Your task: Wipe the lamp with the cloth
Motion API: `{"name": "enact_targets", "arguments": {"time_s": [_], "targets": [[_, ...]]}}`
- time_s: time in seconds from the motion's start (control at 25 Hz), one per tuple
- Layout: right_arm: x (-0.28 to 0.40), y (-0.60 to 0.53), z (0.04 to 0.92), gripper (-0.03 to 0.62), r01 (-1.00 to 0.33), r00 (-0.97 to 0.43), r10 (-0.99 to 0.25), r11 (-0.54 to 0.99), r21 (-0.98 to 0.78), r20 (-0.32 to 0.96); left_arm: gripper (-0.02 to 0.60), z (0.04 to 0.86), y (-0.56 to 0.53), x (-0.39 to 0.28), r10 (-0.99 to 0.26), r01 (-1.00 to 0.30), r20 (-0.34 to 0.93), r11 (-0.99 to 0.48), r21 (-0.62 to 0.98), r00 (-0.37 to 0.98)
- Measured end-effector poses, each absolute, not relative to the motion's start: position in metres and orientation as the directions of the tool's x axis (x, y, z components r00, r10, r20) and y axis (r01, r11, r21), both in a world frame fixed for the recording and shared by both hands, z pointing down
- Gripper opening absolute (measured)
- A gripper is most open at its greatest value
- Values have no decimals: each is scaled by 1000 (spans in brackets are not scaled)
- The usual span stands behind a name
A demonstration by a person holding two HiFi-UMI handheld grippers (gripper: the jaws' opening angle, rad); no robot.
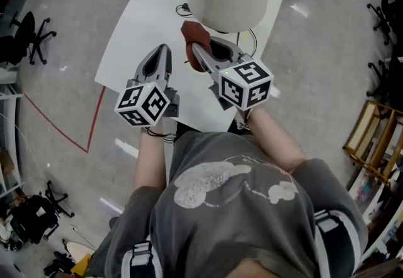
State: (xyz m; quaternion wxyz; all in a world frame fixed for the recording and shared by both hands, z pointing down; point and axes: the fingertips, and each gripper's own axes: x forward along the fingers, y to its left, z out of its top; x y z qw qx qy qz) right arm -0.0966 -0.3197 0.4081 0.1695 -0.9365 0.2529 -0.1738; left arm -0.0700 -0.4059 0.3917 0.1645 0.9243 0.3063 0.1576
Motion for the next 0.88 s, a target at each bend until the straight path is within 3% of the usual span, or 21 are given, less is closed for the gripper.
{"name": "enact_targets", "arguments": {"time_s": [0.48,0.88], "targets": [[-135,-281,409,91,-564,728,-647,-754,-338,227,8,388,-369,-128,529,440,169,-813,381,831],[-146,-278,420,91,-594,684,-683,-725,-349,256,8,389,-368,-153,493,399,196,-836,377,848]]}}
